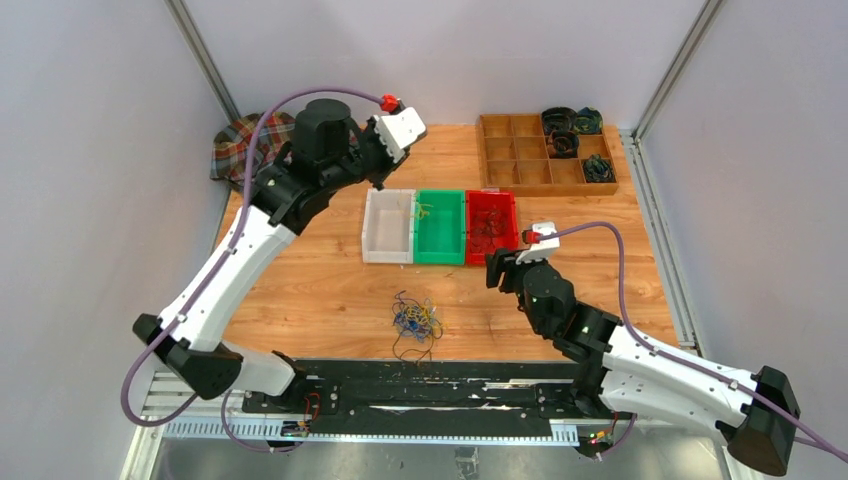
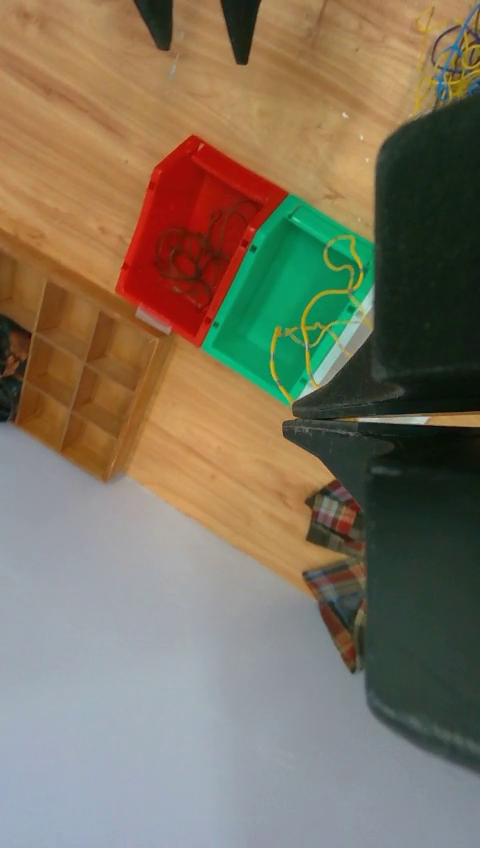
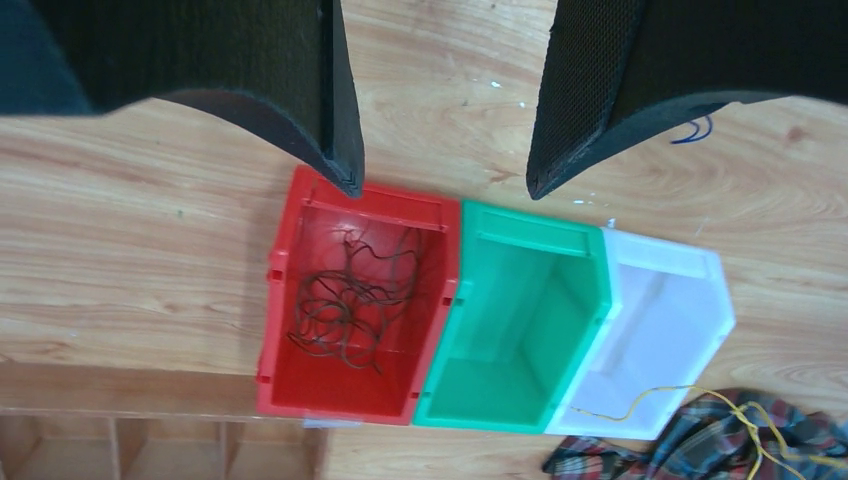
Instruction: Untangle the cables
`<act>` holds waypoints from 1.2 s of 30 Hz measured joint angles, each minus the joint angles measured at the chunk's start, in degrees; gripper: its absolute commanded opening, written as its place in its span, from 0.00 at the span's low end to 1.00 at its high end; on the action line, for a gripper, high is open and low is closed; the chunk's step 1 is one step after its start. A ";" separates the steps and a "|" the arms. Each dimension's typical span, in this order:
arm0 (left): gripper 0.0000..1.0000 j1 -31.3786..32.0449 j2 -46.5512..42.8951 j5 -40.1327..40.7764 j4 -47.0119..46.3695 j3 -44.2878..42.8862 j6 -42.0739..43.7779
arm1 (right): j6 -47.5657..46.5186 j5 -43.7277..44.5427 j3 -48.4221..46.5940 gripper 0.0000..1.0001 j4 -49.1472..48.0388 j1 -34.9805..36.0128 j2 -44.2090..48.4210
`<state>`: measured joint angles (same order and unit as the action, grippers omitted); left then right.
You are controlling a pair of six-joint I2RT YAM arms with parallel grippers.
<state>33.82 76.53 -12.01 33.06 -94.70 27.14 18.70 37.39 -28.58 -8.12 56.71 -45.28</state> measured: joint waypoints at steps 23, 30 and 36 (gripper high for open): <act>0.00 0.37 25.97 -5.49 -4.79 -1.03 3.89 | 2.19 1.55 0.00 0.58 5.25 -6.99 3.39; 0.00 1.38 29.62 -2.86 -10.08 2.97 8.59 | 2.38 1.05 0.00 0.58 5.53 -7.72 3.39; 0.00 2.56 32.09 0.37 -12.17 7.43 11.26 | 2.38 0.11 -0.20 0.57 5.84 -8.00 3.17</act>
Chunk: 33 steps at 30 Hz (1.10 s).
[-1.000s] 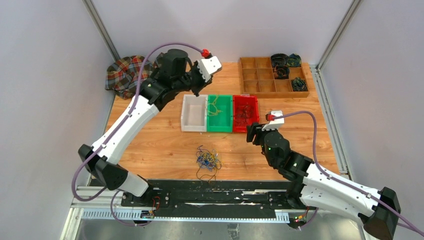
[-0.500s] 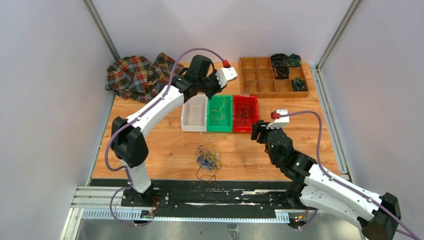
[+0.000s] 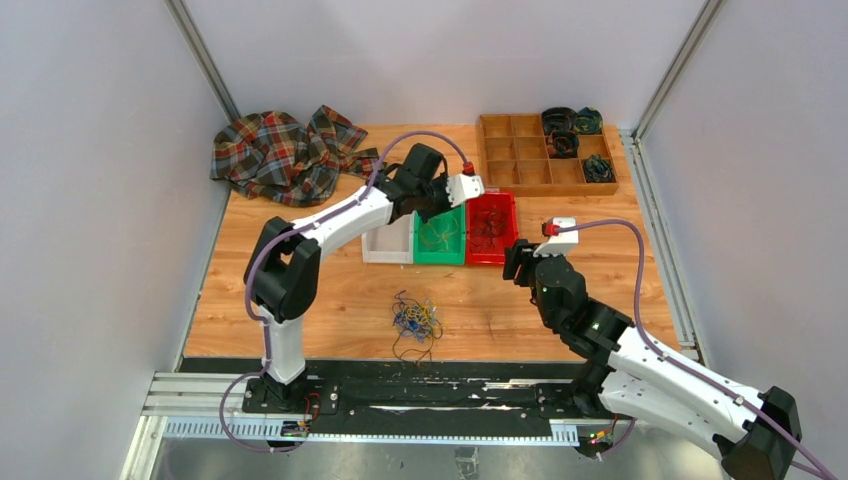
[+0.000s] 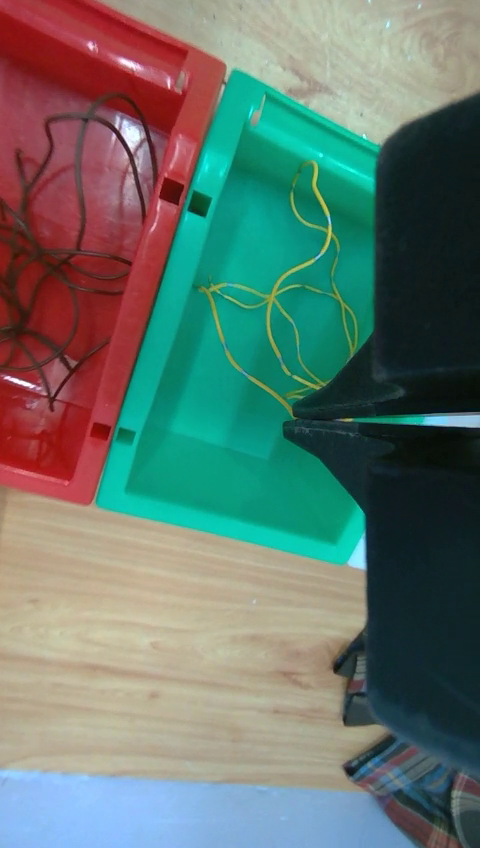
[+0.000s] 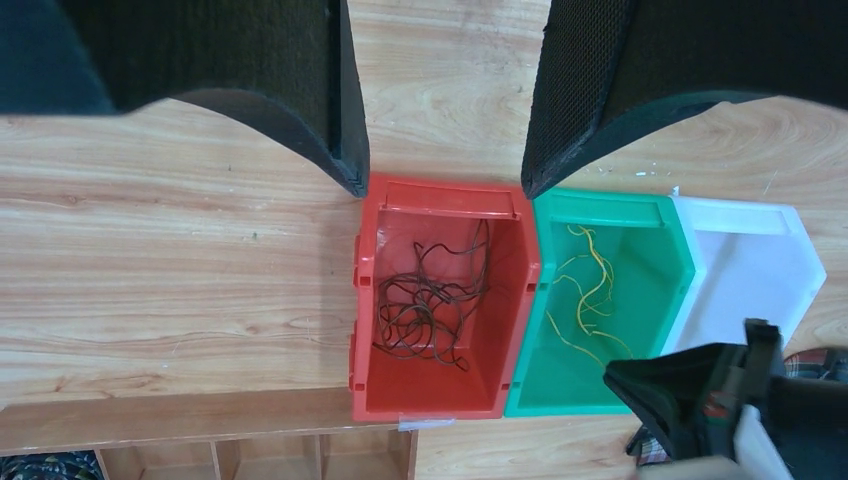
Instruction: Untangle the cables
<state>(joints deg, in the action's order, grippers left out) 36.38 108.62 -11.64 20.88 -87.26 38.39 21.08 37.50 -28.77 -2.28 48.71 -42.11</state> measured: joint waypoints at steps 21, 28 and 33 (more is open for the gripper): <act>0.80 0.24 4.20 4.37 7.37 -7.58 4.09 | 0.02 -2.34 -2.91 0.59 2.89 -0.85 0.48; 0.92 0.20 0.90 4.33 14.82 -10.86 4.68 | 0.17 -3.04 -3.54 0.61 4.57 -0.90 1.60; 0.91 -0.02 -6.88 -0.79 22.51 -9.42 4.39 | 0.15 -3.89 -3.65 0.65 5.60 -0.92 2.05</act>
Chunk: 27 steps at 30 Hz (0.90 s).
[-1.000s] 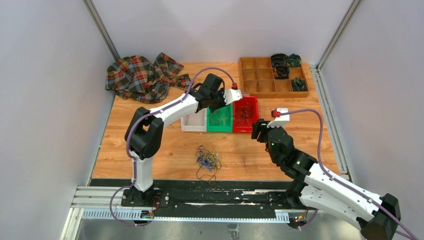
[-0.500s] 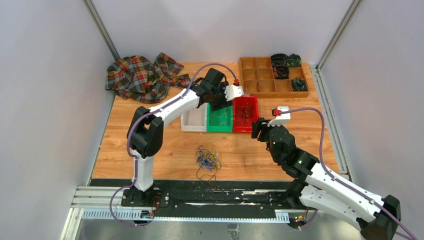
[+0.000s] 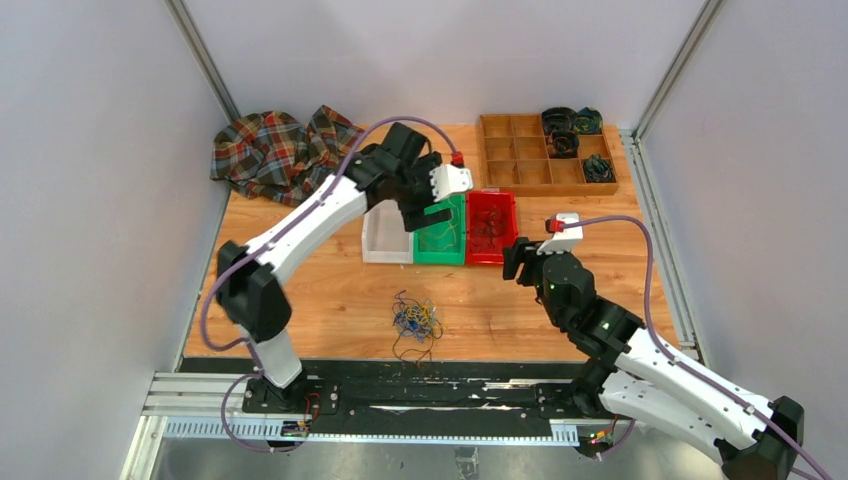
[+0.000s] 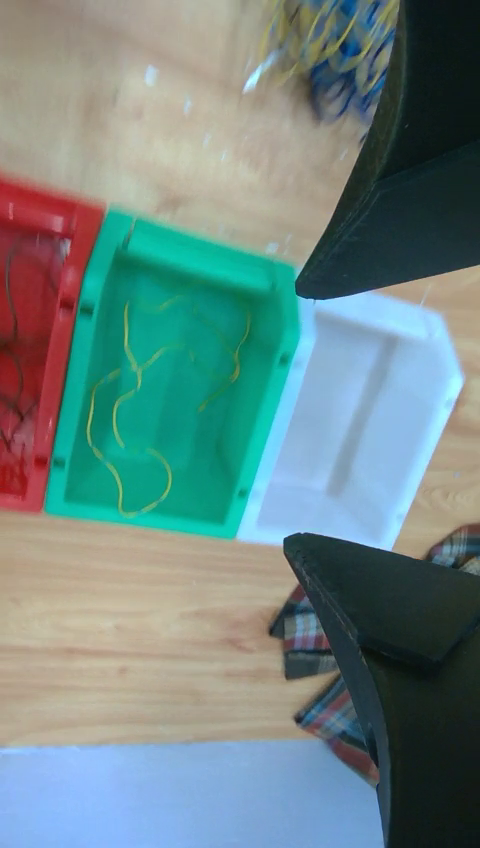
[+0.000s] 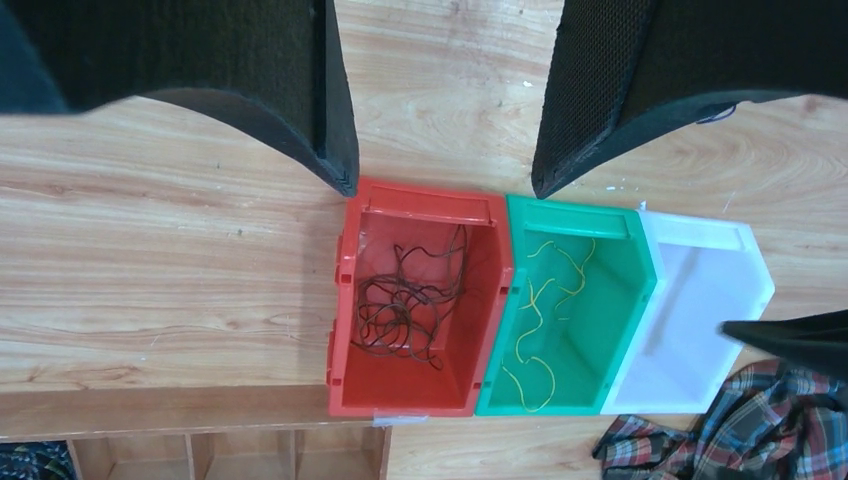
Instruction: Untangle the cables
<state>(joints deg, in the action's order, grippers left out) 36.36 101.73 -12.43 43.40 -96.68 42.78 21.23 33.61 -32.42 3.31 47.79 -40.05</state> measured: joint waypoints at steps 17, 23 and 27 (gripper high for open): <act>0.75 2.84 -13.53 -17.25 10.34 28.28 1.64 | 1.95 -10.95 0.00 0.56 3.87 -0.07 0.11; 0.79 3.52 -11.50 -19.76 4.83 28.22 1.05 | 3.67 -16.83 0.22 0.55 7.61 -0.13 0.04; 0.78 6.21 -10.10 -21.35 2.84 27.78 3.30 | 4.98 -18.78 1.31 0.54 8.98 -0.13 0.44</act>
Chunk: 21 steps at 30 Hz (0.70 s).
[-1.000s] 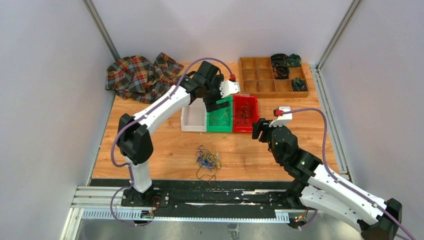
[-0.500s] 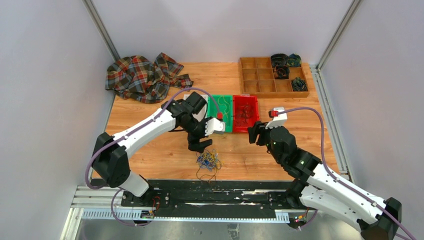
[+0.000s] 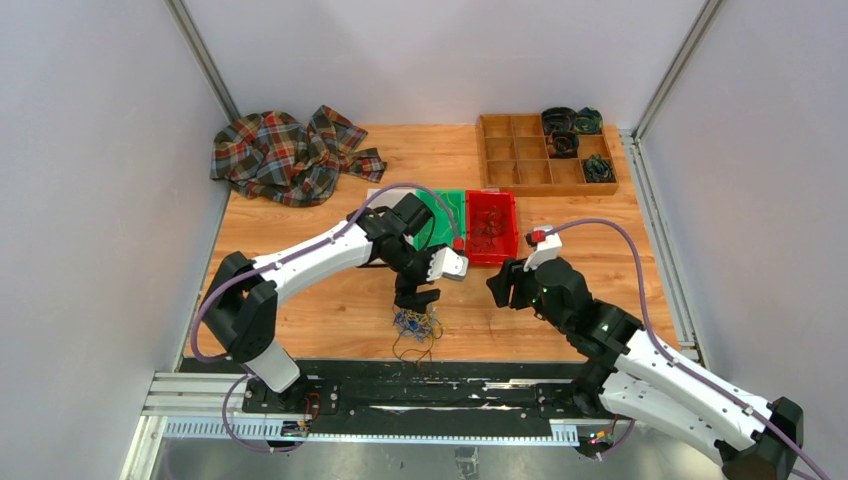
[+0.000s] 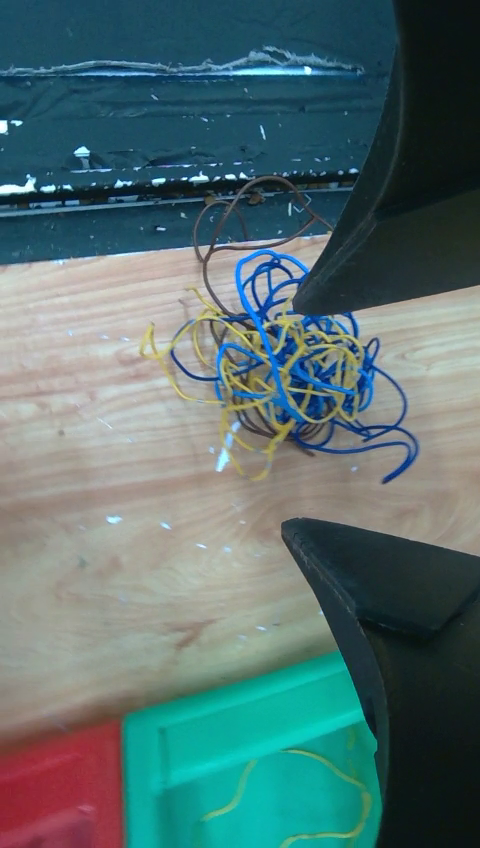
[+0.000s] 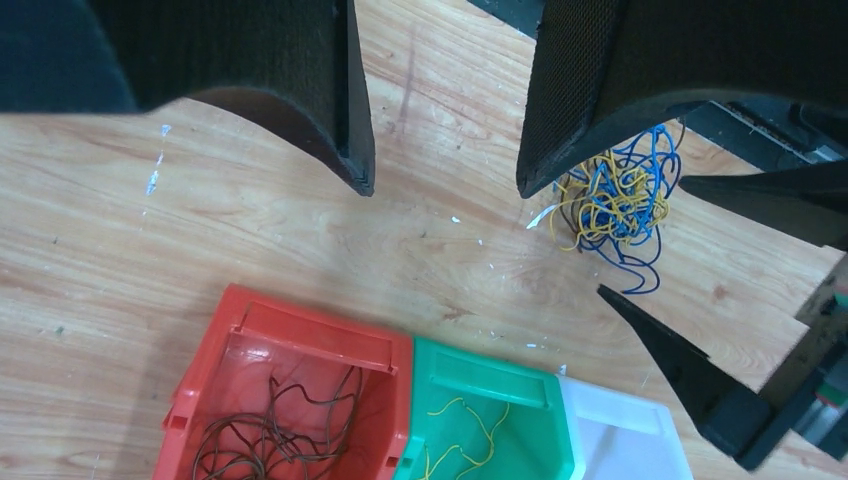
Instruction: Untangle the cables
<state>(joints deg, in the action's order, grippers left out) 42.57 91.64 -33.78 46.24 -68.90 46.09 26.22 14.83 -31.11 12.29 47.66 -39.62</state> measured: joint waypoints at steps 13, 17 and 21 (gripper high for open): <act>0.08 1.88 4.68 -4.68 2.73 -1.81 10.56 | 1.99 -1.36 0.20 0.47 1.33 0.00 1.31; 0.01 1.88 2.95 -4.50 3.04 -2.75 9.44 | 2.34 -1.84 0.20 0.48 1.11 0.00 1.05; 0.01 1.88 -1.77 -2.93 4.22 -4.63 5.42 | 2.36 -3.21 0.22 0.59 -0.63 0.00 0.61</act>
<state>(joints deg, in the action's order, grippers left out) 44.45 89.86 -36.71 50.46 -73.54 51.51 28.58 11.62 -30.89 11.66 47.66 -39.00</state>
